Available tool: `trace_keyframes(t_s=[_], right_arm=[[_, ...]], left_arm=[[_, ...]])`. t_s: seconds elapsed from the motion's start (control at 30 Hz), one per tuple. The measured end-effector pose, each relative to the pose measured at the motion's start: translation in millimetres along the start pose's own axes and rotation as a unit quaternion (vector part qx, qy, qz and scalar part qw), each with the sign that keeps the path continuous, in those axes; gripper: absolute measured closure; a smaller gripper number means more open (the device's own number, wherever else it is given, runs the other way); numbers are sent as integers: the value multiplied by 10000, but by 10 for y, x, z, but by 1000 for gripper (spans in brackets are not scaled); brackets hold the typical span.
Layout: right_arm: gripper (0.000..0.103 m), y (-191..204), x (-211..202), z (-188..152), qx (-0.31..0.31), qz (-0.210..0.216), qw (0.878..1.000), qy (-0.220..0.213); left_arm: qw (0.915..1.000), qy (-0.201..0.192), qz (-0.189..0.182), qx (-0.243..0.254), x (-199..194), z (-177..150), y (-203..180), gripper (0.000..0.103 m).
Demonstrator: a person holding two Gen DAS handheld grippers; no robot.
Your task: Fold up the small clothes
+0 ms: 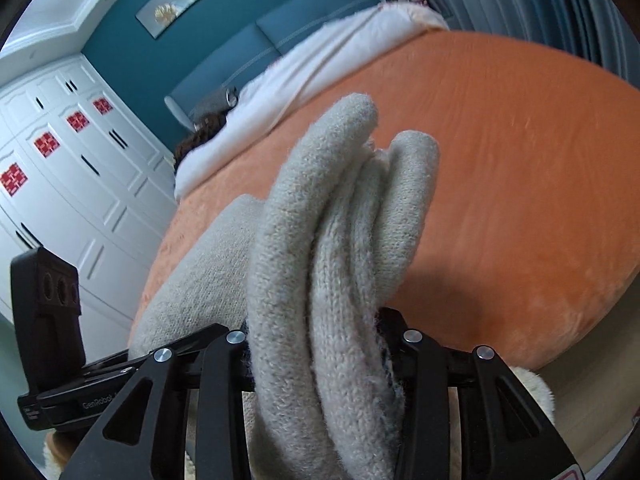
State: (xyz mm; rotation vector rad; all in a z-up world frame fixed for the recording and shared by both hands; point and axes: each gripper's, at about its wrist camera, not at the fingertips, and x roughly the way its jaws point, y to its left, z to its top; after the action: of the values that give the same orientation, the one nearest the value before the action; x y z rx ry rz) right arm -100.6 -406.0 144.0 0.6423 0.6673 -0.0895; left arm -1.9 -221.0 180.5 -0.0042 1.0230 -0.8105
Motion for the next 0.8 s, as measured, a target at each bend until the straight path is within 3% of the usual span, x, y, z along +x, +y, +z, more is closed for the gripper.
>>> trace_keyframes(t_s=[0.23,0.5,0.67,0.8], right_arm=[[66,485,-770,342,-431,309,9930,-1051],[66,1405,-1268,648,-1188,1092,9648,-2078],[64,1915,-1187,740,-1530,1517,9499,-2263],[60,2084,-713,711,-1508,1617,9543,-2011]], left_arm=[[9929,-969,-467,502,-837,295,-252,49],[9663,-2297,-583,1005,-2028,506,-71,49],[9522,-2819,-478,1073,-2516,542,313,48],[9555,-2811,-380,806,-2530,516,777,44]])
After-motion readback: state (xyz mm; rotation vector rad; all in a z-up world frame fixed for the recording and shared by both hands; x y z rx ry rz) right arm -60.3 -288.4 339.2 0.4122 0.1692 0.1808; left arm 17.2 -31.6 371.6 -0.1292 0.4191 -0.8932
